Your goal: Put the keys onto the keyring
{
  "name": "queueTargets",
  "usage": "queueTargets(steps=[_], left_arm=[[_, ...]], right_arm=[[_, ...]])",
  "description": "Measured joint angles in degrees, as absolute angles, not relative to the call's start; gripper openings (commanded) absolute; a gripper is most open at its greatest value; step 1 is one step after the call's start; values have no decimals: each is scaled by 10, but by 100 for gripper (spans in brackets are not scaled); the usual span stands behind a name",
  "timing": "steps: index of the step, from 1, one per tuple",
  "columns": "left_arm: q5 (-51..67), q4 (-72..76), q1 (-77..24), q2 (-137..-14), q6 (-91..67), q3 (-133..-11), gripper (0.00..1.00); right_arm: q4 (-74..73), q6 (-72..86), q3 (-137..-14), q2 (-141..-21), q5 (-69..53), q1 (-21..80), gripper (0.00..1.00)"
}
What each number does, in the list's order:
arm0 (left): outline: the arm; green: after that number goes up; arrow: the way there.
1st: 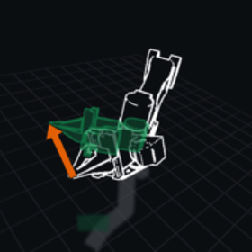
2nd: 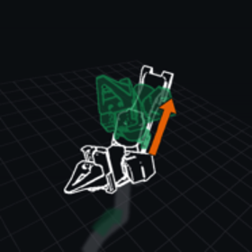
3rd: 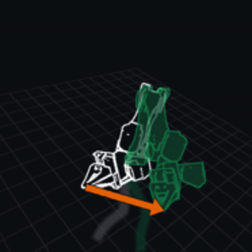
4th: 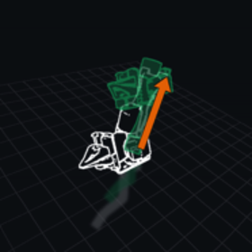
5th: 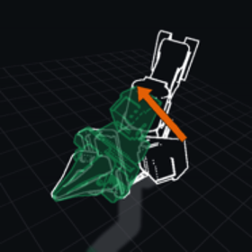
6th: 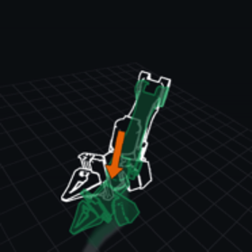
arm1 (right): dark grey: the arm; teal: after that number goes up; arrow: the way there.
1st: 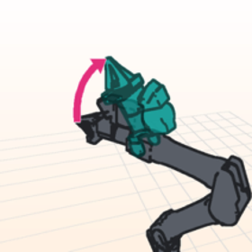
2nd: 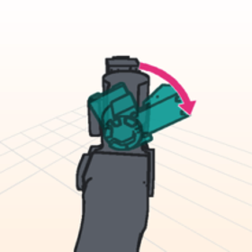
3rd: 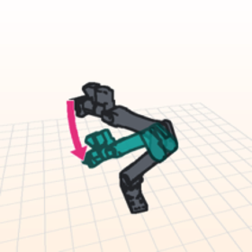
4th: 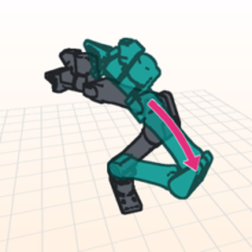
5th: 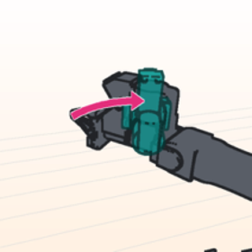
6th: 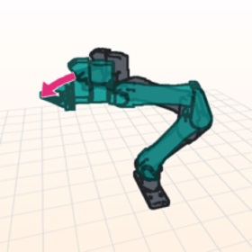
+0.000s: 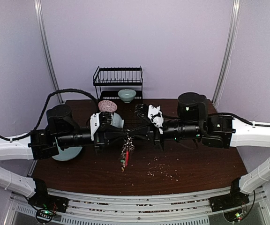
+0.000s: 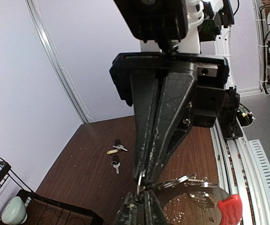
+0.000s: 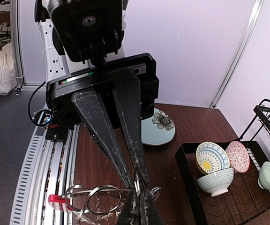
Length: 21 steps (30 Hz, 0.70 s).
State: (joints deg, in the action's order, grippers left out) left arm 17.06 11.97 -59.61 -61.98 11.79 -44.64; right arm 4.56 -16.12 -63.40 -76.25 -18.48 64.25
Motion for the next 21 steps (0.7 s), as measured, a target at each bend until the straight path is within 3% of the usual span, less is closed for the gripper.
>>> queueTargets(steps=[4, 8, 11, 13, 20, 21], left_arm=[[175, 120, -596, -622, 114, -448, 6], [176, 120, -595, -622, 111, -448, 18], [175, 120, -594, -623, 108, -448, 11], [175, 119, -594, -623, 107, -448, 0], [173, 118, -594, -623, 105, -448, 0], [171, 118, -594, -622, 105, -448, 0]], right_arm=[[44, -163, -635, -763, -184, 642, 0], [44, -163, -637, -765, -184, 642, 0], [39, -163, -642, -771, -184, 642, 0], [38, -163, -642, -771, -182, 642, 0], [39, -164, -642, -771, -178, 642, 0], [39, -164, -642, -771, -178, 642, 6]])
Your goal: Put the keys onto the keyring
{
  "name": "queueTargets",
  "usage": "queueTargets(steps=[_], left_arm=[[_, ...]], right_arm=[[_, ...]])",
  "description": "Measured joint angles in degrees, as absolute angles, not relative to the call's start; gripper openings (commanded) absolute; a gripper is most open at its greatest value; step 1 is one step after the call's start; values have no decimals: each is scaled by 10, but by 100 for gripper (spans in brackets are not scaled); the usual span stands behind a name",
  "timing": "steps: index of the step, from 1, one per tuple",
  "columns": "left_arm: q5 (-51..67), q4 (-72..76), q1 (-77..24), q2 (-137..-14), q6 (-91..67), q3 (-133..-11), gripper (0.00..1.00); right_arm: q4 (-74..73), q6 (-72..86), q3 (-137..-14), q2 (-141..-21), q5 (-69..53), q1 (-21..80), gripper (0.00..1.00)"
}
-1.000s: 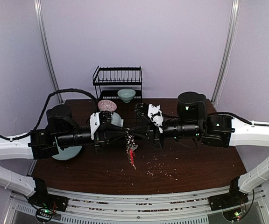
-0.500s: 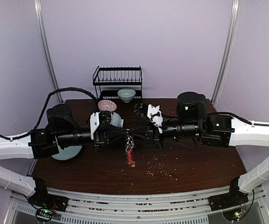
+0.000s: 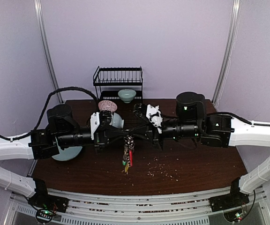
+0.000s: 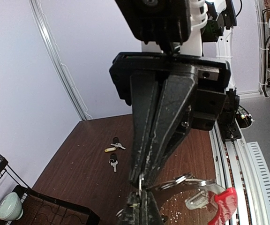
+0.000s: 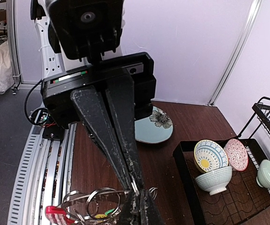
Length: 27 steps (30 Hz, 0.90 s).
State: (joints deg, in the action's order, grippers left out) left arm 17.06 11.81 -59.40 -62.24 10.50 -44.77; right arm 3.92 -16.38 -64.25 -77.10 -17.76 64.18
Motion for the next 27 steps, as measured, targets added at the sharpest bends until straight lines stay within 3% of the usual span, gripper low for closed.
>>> queueTargets(steps=[4, 6, 14, 19, 24, 27], left_arm=[[142, 116, -596, -621, 122, -447, 0], [114, 111, -596, -620, 138, -447, 0], [35, 85, -596, -620, 185, -447, 0], [31, 86, -596, -613, 189, -447, 0], [25, 89, -596, -613, 190, -447, 0], [25, 89, -596, -616, 190, -447, 0]], right_arm=[[47, -147, -639, -768, -173, 634, 26], [63, -120, -621, -754, -172, 616, 31], [-34, 78, -630, -744, -47, 416, 33], [-123, 160, -618, -774, 13, 295, 41], [-150, 180, -613, -862, 20, 208, 47], [-147, 179, -618, -941, -18, 191, 42]])
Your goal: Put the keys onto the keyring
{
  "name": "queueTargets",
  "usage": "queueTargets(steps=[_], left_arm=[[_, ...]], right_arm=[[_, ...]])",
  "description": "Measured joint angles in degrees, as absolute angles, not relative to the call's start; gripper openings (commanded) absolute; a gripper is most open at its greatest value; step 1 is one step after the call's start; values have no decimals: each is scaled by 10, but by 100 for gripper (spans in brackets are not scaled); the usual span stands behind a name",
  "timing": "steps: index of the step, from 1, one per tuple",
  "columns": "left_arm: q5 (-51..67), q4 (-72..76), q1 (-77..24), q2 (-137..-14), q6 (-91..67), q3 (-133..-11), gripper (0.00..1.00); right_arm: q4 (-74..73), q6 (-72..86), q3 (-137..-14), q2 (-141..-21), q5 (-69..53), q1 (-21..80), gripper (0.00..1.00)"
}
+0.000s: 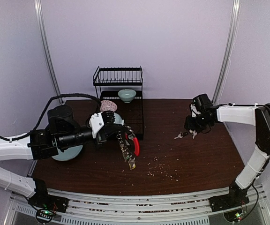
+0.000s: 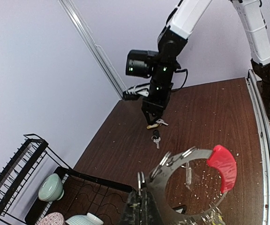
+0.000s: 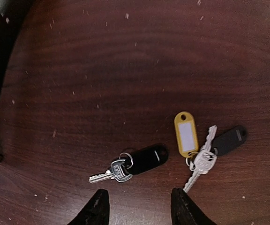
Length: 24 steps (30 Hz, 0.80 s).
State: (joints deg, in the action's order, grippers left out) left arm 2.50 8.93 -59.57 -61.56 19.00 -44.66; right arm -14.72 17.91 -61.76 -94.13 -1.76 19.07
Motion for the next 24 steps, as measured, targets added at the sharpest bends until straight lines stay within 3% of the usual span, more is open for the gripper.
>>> queueTargets(steps=[7, 14, 24], left_arm=[[23, 89, -596, -617, 190, -443, 0], [21, 90, -595, -617, 196, -442, 0], [21, 90, -595, -614, 197, -435, 0]], right_arm=[[-145, 167, -662, -1056, -83, 173, 30], [-134, 165, -695, -1082, -93, 170, 33], [-140, 158, -709, -1117, -88, 169, 25]])
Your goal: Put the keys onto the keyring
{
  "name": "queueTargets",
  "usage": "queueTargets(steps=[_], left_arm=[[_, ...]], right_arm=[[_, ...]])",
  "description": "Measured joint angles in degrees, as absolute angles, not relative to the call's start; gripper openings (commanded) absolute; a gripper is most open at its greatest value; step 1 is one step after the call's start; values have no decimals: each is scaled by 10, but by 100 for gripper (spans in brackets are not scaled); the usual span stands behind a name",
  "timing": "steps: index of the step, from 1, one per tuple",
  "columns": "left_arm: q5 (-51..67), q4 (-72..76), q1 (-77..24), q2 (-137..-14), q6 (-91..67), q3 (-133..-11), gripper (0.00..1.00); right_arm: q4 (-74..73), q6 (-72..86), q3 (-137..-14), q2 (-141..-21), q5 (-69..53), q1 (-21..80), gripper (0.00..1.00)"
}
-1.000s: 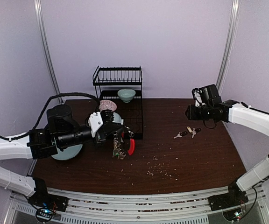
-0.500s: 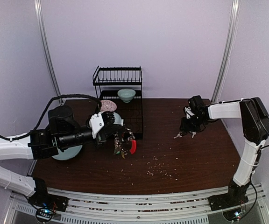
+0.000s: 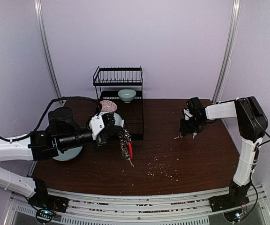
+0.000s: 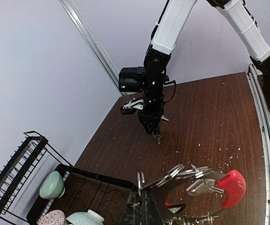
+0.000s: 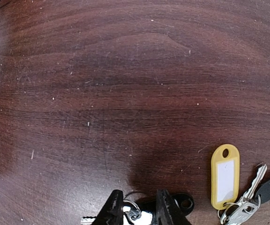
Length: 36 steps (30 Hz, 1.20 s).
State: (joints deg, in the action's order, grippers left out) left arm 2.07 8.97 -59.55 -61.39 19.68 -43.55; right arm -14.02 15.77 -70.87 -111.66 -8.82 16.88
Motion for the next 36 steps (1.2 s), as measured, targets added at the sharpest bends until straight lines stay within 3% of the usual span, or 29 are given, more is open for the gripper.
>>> queueTargets(steps=[15, 24, 29, 36], left_arm=[[17, 90, -593, -614, 201, -435, 0], [17, 90, -593, -614, 201, -435, 0], [17, 90, -593, -614, 201, -435, 0], [17, 90, -593, -614, 201, -435, 0]], right_arm=[[-140, 154, -701, -1116, -93, 170, 18], [-136, 148, -693, -1103, -104, 183, 20], [-135, 141, -686, -1103, -103, 183, 27], [-131, 133, -679, -1098, -102, 183, 22]])
